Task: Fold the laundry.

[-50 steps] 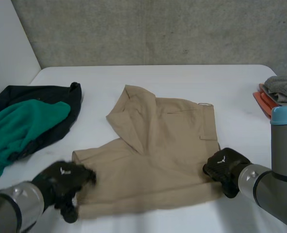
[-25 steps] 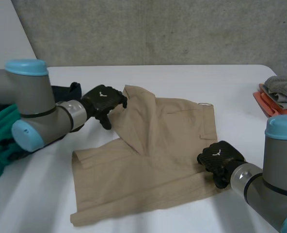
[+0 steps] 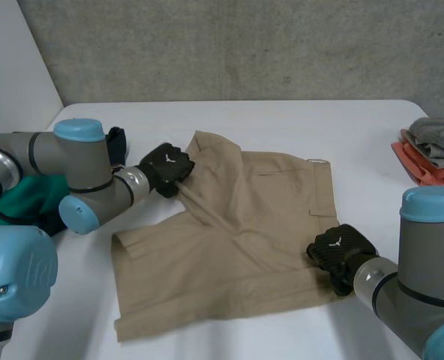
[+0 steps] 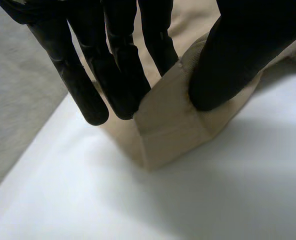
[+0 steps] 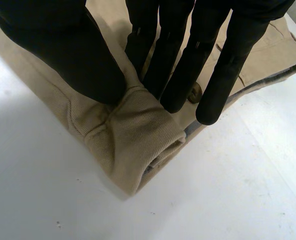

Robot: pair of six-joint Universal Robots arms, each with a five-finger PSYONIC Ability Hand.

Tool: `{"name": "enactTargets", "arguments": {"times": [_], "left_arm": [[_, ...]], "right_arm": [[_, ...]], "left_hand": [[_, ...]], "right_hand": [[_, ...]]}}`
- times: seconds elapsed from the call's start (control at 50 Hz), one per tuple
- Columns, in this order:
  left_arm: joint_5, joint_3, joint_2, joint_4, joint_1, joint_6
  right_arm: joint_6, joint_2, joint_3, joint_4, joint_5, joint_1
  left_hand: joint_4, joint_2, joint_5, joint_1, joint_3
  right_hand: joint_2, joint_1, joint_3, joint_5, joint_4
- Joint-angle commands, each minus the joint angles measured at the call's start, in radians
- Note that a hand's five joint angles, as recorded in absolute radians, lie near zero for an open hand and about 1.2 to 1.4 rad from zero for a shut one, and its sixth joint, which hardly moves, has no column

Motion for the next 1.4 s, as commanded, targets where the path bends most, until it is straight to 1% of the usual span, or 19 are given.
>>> {"name": "enactTargets", "arguments": {"times": [0.02, 0.04, 0.16, 0.36, 0.4, 0.42, 0.48, 0.5, 0.52, 0.58, 0.64, 0.74, 0.84, 0.92, 1.1, 1.18, 1.28, 1.34, 1.4], "left_arm": [[-0.245, -0.101, 0.083, 0.062, -0.01, 0.076], [-0.281, -0.136, 0.107, 0.074, -0.01, 0.095], [-0.354, -0.252, 0.18, 0.085, -0.01, 0.142], [-0.481, -0.293, 0.218, 0.049, -0.042, 0.106], [-0.484, -0.296, 0.227, 0.039, -0.051, 0.095], [-0.489, -0.305, 0.245, 0.023, -0.061, 0.086], [-0.501, -0.334, 0.293, -0.006, -0.064, 0.063], [-0.51, -0.363, 0.339, -0.03, -0.062, 0.044], [-0.512, -0.385, 0.365, -0.041, -0.059, 0.031], [-0.515, -0.492, 0.492, -0.105, -0.052, -0.05], [-0.506, -0.596, 0.595, -0.144, -0.048, -0.147], [-0.428, -0.877, 0.823, -0.196, -0.041, -0.383], [-0.342, -1.087, 0.94, -0.195, -0.048, -0.494], [-0.306, -1.19, 0.976, -0.173, -0.064, -0.517], [-0.314, -1.224, 0.927, -0.11, -0.104, -0.528], [-0.311, -1.229, 0.921, -0.119, -0.114, -0.536], [-0.338, -1.239, 0.917, -0.13, -0.142, -0.526], [-0.358, -1.247, 0.922, -0.153, -0.151, -0.507], [-0.378, -1.258, 0.936, -0.228, -0.173, -0.439]], "right_arm": [[0.003, -0.001, 0.0, 0.0, -0.001, 0.007], [0.003, -0.006, 0.0, 0.0, -0.001, 0.012], [0.018, -0.015, 0.001, -0.004, -0.004, 0.024], [0.093, -0.023, 0.0, -0.011, -0.005, 0.053], [0.096, -0.023, -0.002, -0.014, -0.005, 0.057], [0.1, -0.023, -0.002, -0.018, -0.004, 0.058], [0.104, -0.023, -0.002, -0.029, -0.002, 0.057], [0.107, -0.023, -0.005, -0.037, -0.001, 0.055], [0.109, -0.024, -0.005, -0.041, -0.001, 0.053], [0.115, -0.021, -0.01, -0.053, -0.001, 0.046], [0.119, -0.018, -0.014, -0.055, -0.001, 0.044], [0.123, -0.017, -0.017, -0.06, 0.009, 0.044], [0.126, -0.02, -0.016, -0.06, 0.013, 0.044], [0.13, -0.026, -0.013, -0.055, 0.013, 0.044], [0.135, -0.058, 0.01, -0.04, 0.006, 0.037], [0.133, -0.08, 0.029, -0.023, -0.001, 0.029], [0.109, -0.112, 0.056, 0.047, -0.025, 0.024], [0.045, -0.129, 0.076, 0.115, -0.037, 0.018], [-0.101, -0.145, 0.122, 0.241, -0.047, -0.006]], "left_hand": [[0.202, 0.207, 0.261, 0.249, 0.21], [0.202, 0.207, 0.261, 0.249, 0.21], [0.202, 0.207, 0.261, 0.249, 0.21], [0.202, 0.207, 0.261, 0.249, 0.21], [-0.195, -0.19, -0.136, -0.148, -0.186], [-0.534, -0.529, -0.475, -0.487, -0.526], [-0.622, -0.617, -0.563, -0.576, -0.614], [-0.759, -0.754, -0.7, -0.713, -0.751], [-0.807, -0.802, -0.748, -0.76, -0.799], [-0.828, -0.823, -0.769, -0.781, -0.82], [-0.825, -0.82, -0.766, -0.779, -0.817], [-0.796, -0.791, -0.737, -0.749, -0.788], [-0.784, -0.779, -0.725, -0.737, -0.776], [-0.781, -0.776, -0.722, -0.734, -0.773], [-0.632, -0.627, -0.573, -0.585, -0.623], [-0.33, -0.325, -0.271, -0.283, -0.321], [0.201, 0.206, 0.26, 0.248, 0.21], [0.202, 0.207, 0.261, 0.249, 0.21], [0.202, 0.207, 0.261, 0.249, 0.21]], "right_hand": [[0.231, 0.311, 0.211, 0.2, 0.2], [0.231, 0.311, 0.211, 0.2, 0.2], [0.231, 0.311, 0.211, 0.2, 0.2], [0.231, 0.311, 0.211, 0.2, 0.2], [0.231, 0.311, 0.211, 0.2, 0.2], [0.231, 0.311, 0.211, 0.2, 0.2], [0.231, 0.311, 0.211, 0.2, 0.2], [0.231, 0.311, 0.211, 0.2, 0.2], [0.231, 0.311, 0.211, 0.2, 0.2], [0.231, 0.311, 0.211, 0.2, 0.2], [0.231, 0.311, 0.211, 0.2, 0.2], [0.231, 0.311, 0.211, 0.2, 0.2], [0.231, 0.311, 0.211, 0.2, 0.2], [0.231, 0.311, 0.211, 0.2, 0.2], [0.231, 0.311, 0.211, 0.2, 0.2], [0.231, 0.311, 0.211, 0.2, 0.2], [0.231, 0.311, 0.211, 0.2, 0.2], [0.231, 0.311, 0.211, 0.2, 0.2], [0.231, 0.311, 0.211, 0.2, 0.2]]}}
